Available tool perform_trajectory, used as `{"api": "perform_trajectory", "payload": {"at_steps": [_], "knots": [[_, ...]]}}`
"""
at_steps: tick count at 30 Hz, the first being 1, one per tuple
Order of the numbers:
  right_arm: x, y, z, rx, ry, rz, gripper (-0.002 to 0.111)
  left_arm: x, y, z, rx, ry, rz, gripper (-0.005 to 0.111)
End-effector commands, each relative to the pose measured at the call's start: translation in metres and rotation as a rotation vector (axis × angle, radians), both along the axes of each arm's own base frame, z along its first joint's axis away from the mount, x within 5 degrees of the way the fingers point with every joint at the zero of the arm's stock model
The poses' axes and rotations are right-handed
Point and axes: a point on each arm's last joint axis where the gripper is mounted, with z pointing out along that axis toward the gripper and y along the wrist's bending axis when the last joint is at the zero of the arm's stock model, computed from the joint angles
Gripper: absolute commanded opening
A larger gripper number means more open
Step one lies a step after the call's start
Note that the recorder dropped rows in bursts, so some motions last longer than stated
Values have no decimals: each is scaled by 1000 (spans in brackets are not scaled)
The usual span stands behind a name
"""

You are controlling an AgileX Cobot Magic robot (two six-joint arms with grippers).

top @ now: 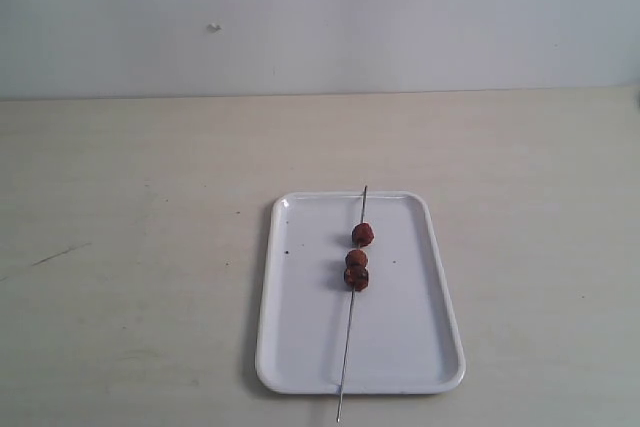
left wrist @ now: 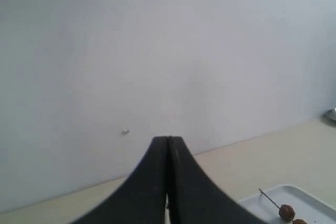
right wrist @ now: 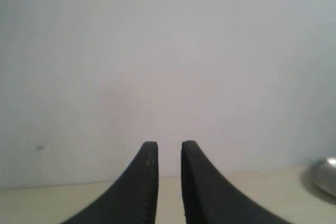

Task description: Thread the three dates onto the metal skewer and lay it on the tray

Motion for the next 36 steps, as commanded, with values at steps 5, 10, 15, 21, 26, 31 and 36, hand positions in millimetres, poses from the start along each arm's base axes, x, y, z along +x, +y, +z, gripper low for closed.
{"api": "perform_trajectory", "payload": {"at_steps": [5, 10, 15, 21, 26, 31, 36], "knots": [[1, -9, -21, 55, 48, -154, 17, -1, 0, 0, -8, -1, 0, 0], [1, -9, -21, 48, 48, -155, 17, -1, 0, 0, -8, -1, 0, 0], [1, -2, -19, -20, 30, -103, 17, -1, 0, 0, -8, -2, -2, 0], [2, 6, -32, -136, 175, -47, 17, -1, 0, 0, -9, -1, 0, 0], [2, 1, -44, -61, 245, -108, 17, -1, 0, 0, -9, -1, 0, 0], [2, -2, -65, -96, 290, -158, 17, -1, 0, 0, -9, -1, 0, 0], [0, -1, -72, -109, 363, -137, 17, -1, 0, 0, -9, -1, 0, 0]]}}
